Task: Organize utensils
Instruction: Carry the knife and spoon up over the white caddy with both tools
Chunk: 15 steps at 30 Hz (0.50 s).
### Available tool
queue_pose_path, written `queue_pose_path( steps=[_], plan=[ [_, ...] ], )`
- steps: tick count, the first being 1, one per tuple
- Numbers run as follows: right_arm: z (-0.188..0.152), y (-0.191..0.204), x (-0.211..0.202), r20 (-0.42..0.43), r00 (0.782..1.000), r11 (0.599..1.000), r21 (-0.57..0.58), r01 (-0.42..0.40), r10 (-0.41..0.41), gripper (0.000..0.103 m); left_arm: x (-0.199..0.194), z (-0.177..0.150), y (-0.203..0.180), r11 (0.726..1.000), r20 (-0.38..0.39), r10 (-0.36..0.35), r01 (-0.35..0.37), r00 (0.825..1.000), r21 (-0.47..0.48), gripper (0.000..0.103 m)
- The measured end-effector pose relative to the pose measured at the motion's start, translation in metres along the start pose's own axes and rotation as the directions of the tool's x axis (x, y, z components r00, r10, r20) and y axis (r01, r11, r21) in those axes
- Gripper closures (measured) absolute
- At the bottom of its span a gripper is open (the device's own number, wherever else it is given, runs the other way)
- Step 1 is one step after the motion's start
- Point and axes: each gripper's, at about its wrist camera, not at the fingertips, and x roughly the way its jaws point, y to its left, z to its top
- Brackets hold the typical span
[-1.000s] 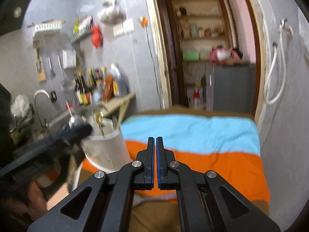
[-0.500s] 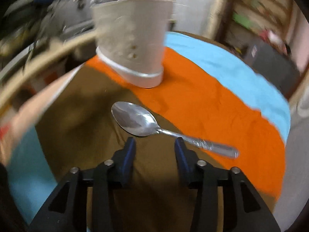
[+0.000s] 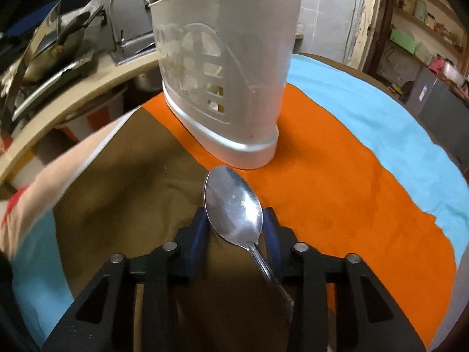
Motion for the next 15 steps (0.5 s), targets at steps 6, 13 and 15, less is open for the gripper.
queue_pose_path(
  steps=[6,13,15],
  plan=[
    [-0.004,-0.001,-0.015,0.072,0.996,0.994,0.098,0.041,-0.049,0.072,-0.006,0.002,-0.006,1.000,0.015,0.007,-0.007,1.000,0.012,0.090],
    [-0.010,-0.001,-0.095,0.353,0.931,0.965,0.264,-0.003,-0.093,0.073,-0.011,0.019,-0.002,1.000,0.080,0.013,-0.012,0.997,-0.006,0.090],
    [-0.001,0.000,-0.118,0.445,0.890,0.958,0.286,-0.037,-0.098,0.073,-0.011,0.030,0.005,1.000,0.108,0.010,-0.009,0.994,-0.016,0.090]
  ],
)
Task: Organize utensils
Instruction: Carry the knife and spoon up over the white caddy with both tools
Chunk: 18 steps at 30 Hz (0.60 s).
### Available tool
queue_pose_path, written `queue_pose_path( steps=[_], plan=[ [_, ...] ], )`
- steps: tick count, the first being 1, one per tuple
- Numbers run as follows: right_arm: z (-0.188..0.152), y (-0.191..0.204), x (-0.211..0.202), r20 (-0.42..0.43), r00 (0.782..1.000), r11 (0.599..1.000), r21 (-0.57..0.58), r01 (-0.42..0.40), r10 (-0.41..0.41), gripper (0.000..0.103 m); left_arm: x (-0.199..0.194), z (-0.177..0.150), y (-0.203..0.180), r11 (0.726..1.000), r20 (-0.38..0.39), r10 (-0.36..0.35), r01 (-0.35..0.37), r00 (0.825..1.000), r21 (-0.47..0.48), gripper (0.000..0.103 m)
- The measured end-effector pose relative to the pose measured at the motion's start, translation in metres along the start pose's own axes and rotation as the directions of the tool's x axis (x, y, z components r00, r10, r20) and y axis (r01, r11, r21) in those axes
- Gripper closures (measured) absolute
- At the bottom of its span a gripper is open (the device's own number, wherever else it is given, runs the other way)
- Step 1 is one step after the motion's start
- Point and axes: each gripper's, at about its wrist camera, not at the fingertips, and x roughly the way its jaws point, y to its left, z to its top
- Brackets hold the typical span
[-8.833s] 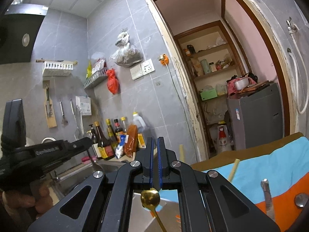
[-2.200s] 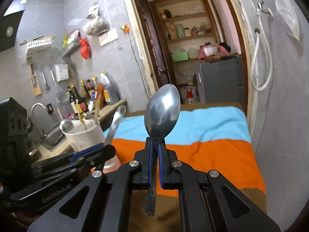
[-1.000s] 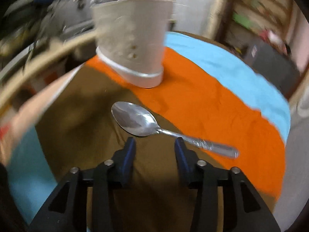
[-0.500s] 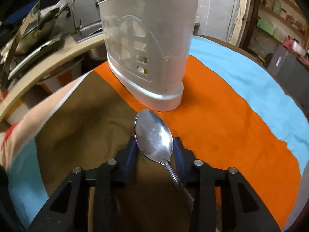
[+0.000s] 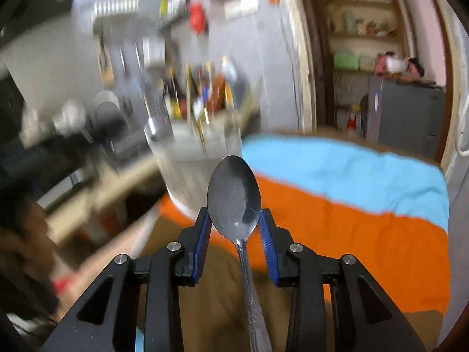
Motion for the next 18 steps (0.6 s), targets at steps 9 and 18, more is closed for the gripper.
queue_pose_path(
  steps=[9,18],
  plan=[
    [0.088,0.021,0.003,0.334,0.937,0.989,0.063,-0.132,0.104,0.073,0.011,0.056,0.051,0.998,0.124,-0.016,0.024,0.992,-0.066,0.090],
    [0.110,0.016,0.039,0.478,0.877,0.975,0.165,-0.148,0.052,0.073,0.041,0.090,0.115,0.979,0.219,-0.079,0.118,0.973,-0.169,0.090]
  ],
)
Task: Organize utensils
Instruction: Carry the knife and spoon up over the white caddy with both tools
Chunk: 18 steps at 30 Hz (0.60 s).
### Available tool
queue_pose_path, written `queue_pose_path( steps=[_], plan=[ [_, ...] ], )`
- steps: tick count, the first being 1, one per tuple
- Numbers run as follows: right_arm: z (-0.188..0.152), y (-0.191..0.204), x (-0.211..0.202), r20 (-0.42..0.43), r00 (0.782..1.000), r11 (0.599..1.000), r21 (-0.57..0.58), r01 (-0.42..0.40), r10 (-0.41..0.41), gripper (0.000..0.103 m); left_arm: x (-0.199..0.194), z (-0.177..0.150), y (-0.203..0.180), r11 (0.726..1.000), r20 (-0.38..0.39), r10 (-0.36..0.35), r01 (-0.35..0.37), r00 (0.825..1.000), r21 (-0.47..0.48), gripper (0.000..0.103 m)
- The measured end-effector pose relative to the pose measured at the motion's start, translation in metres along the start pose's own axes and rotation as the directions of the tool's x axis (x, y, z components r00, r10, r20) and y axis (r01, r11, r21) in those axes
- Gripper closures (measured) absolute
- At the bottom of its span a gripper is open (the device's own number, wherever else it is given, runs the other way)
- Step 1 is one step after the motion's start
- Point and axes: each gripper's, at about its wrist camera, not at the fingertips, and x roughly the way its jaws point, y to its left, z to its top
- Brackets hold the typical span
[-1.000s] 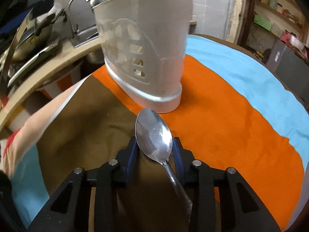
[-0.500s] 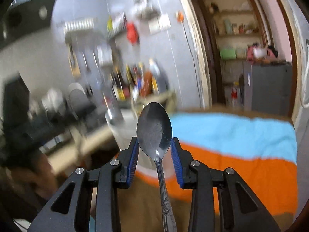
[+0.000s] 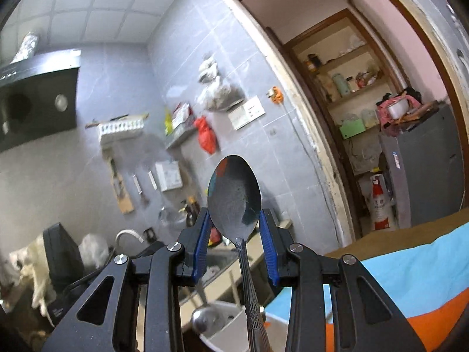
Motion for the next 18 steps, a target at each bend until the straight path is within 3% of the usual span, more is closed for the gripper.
queue_pose_path(
  steps=[7,18],
  plan=[
    [-0.021,-0.010,0.012,0.047,0.998,0.999,0.023,0.028,-0.029,0.072,0.014,-0.010,0.024,0.999,0.018,-0.038,0.038,0.999,-0.028,0.090],
    [-0.042,0.001,0.017,0.068,0.995,0.988,-0.128,0.082,-0.074,0.072,0.011,-0.040,0.017,0.998,0.104,-0.039,0.034,0.994,0.047,0.090]
  ],
)
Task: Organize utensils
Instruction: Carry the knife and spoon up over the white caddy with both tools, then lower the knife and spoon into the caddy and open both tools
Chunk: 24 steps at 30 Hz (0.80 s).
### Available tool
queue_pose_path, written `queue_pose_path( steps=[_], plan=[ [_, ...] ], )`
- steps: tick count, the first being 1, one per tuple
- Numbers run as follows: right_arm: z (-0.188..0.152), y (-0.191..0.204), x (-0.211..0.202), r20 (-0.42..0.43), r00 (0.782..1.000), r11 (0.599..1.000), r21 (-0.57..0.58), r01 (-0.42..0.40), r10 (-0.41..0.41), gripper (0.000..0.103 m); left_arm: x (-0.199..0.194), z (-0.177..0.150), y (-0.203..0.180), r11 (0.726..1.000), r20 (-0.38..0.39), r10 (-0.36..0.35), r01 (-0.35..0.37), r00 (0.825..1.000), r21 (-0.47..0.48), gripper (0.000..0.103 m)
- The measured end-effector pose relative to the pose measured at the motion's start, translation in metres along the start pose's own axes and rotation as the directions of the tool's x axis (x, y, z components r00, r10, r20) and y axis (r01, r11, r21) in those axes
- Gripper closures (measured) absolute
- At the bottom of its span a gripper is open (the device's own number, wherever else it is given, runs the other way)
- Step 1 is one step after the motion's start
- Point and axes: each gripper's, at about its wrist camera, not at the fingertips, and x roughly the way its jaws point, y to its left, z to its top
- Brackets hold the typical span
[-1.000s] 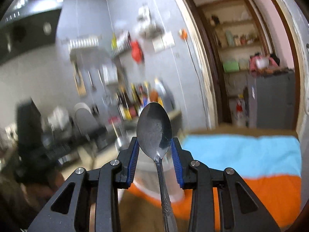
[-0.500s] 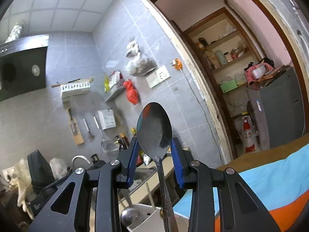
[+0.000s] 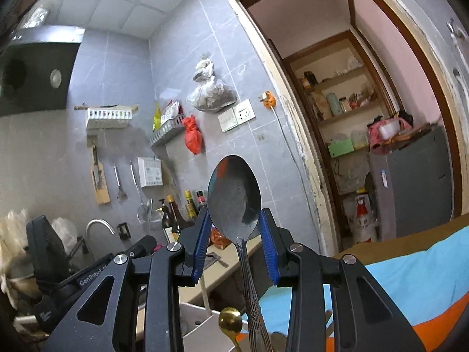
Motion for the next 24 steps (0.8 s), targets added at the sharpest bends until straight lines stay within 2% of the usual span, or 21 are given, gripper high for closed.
queue_pose_path(
  steps=[7,14,21,24],
  plan=[
    [-0.014,0.009,-0.005,0.018,1.000,0.998,-0.064,0.014,-0.013,0.072,-0.008,-0.018,-0.009,0.996,0.056,0.025,-0.030,0.998,0.088,0.090],
    [-0.024,0.014,-0.009,0.015,0.999,0.992,-0.117,0.041,-0.040,0.071,-0.008,-0.034,-0.012,0.986,0.069,0.061,-0.070,0.996,0.151,0.090],
    [-0.031,0.013,-0.012,-0.042,0.996,0.988,-0.136,0.077,-0.084,0.069,-0.006,-0.048,-0.015,0.981,-0.036,0.058,-0.051,0.998,0.188,0.090],
    [-0.030,0.012,-0.016,-0.060,0.993,0.988,-0.129,0.089,-0.098,0.059,-0.009,-0.047,-0.015,0.983,-0.085,0.041,-0.025,0.995,0.180,0.089]
  ],
)
